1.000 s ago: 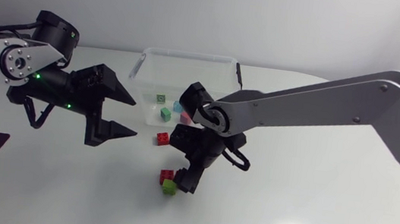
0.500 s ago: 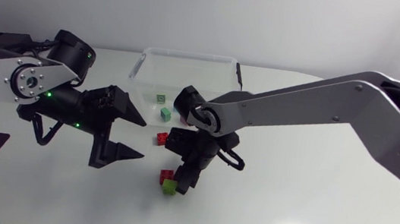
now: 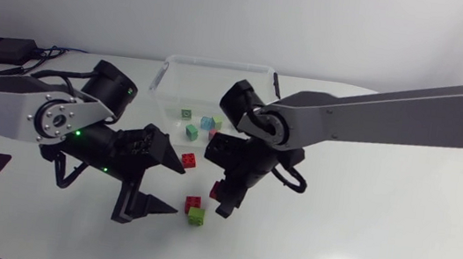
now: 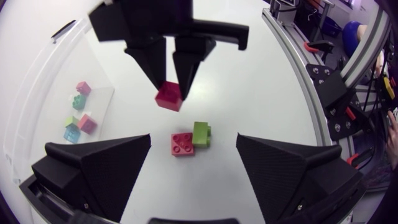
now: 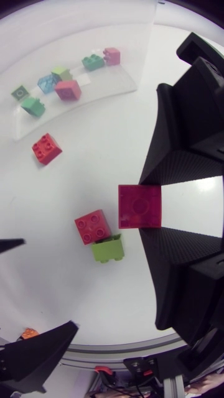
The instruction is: Place the duplo bricks in the container
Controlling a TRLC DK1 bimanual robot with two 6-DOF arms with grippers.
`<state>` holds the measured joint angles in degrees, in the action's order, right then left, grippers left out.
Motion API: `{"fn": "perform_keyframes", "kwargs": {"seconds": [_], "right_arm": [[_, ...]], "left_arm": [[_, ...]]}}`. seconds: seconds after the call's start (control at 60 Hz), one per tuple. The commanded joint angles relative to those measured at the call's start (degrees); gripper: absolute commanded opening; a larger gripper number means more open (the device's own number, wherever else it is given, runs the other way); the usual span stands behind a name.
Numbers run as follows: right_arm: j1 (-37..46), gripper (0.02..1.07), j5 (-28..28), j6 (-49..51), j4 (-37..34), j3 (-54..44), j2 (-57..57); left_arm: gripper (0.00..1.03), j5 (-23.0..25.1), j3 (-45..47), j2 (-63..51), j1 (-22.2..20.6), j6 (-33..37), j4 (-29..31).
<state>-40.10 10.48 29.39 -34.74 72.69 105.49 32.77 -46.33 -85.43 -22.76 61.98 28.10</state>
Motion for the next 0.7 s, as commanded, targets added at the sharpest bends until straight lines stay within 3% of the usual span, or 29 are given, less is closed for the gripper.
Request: {"fn": "perform_keyframes", "kwargs": {"seconds": [0.0,0.283,0.533,0.683], "right_arm": [[1.2,0.36,-0.2,-1.3,0.7,-2.2,-3.3],[5.7,0.37,0.1,-3.3,2.4,-4.1,-9.9],[6.1,0.37,0.2,-3.6,2.4,-5.9,-12.6],[6.3,0.37,0.2,-3.6,2.5,-6.4,-13.2]], "left_arm": [[0.96,0.3,1.7,-2.8,-1.5,1.3,-0.7],[0.93,-1.7,2.0,-9.2,-5.9,-0.4,-5.5],[0.91,-3.2,1.4,-15.1,-7.0,-1.2,-9.0],[0.83,-3.7,1.3,-15.7,-7.1,-1.2,-9.6]]}}
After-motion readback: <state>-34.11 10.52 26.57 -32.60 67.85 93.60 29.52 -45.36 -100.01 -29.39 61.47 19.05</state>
